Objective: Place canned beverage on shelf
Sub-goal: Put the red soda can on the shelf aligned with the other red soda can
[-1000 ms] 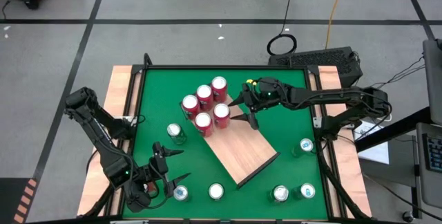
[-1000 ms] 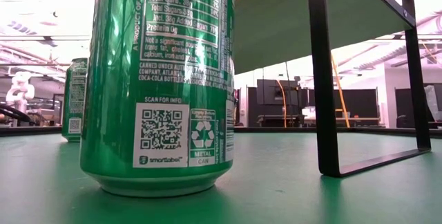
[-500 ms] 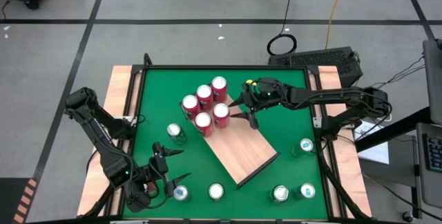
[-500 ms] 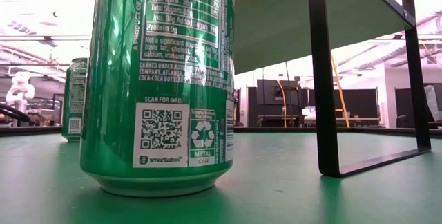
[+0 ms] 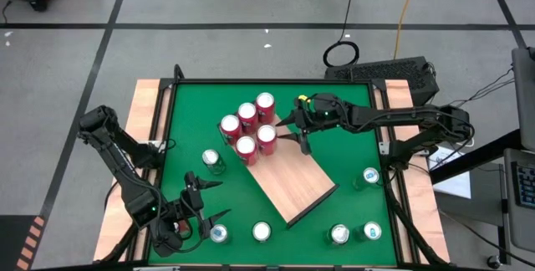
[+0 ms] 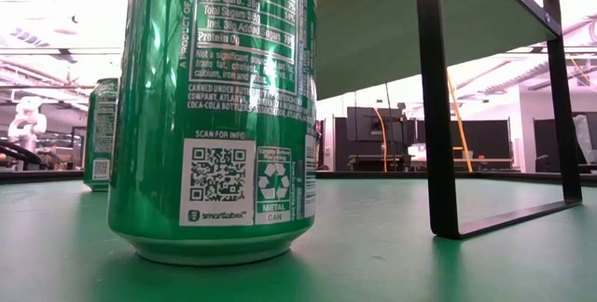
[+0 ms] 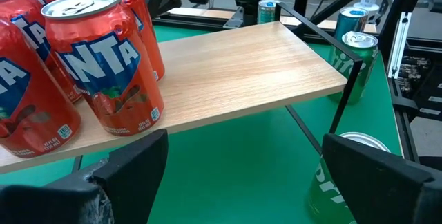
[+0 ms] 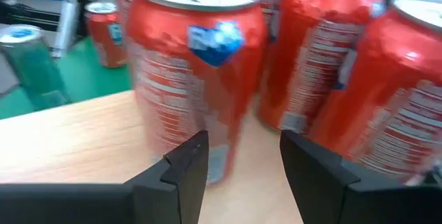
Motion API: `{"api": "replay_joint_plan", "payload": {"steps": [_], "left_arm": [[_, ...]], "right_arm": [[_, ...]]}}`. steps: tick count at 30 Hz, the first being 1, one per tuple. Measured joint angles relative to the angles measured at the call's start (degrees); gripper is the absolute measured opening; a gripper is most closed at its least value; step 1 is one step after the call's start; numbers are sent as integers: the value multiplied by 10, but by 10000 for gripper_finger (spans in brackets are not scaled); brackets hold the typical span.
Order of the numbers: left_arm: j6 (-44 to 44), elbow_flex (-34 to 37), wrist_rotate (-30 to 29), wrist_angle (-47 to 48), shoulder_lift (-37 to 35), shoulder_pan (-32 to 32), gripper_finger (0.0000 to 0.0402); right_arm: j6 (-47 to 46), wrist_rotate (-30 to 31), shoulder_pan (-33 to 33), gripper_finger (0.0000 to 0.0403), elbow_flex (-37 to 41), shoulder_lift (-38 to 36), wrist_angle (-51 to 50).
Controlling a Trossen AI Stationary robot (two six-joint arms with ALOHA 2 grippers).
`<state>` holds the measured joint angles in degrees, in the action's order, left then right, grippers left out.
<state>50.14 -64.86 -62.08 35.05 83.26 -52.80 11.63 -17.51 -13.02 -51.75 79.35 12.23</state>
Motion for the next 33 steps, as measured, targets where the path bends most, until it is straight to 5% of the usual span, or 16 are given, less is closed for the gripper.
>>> {"api": "replay_joint_plan", "payload": {"steps": [24, 33], "left_arm": [[0, 0, 5, 0, 0, 14, 381], [-12, 0, 9, -1, 0, 13, 381]], "right_arm": [[6, 11, 16, 171, 0, 1, 16], [-71, 68, 60, 171, 0, -94, -108]]}}
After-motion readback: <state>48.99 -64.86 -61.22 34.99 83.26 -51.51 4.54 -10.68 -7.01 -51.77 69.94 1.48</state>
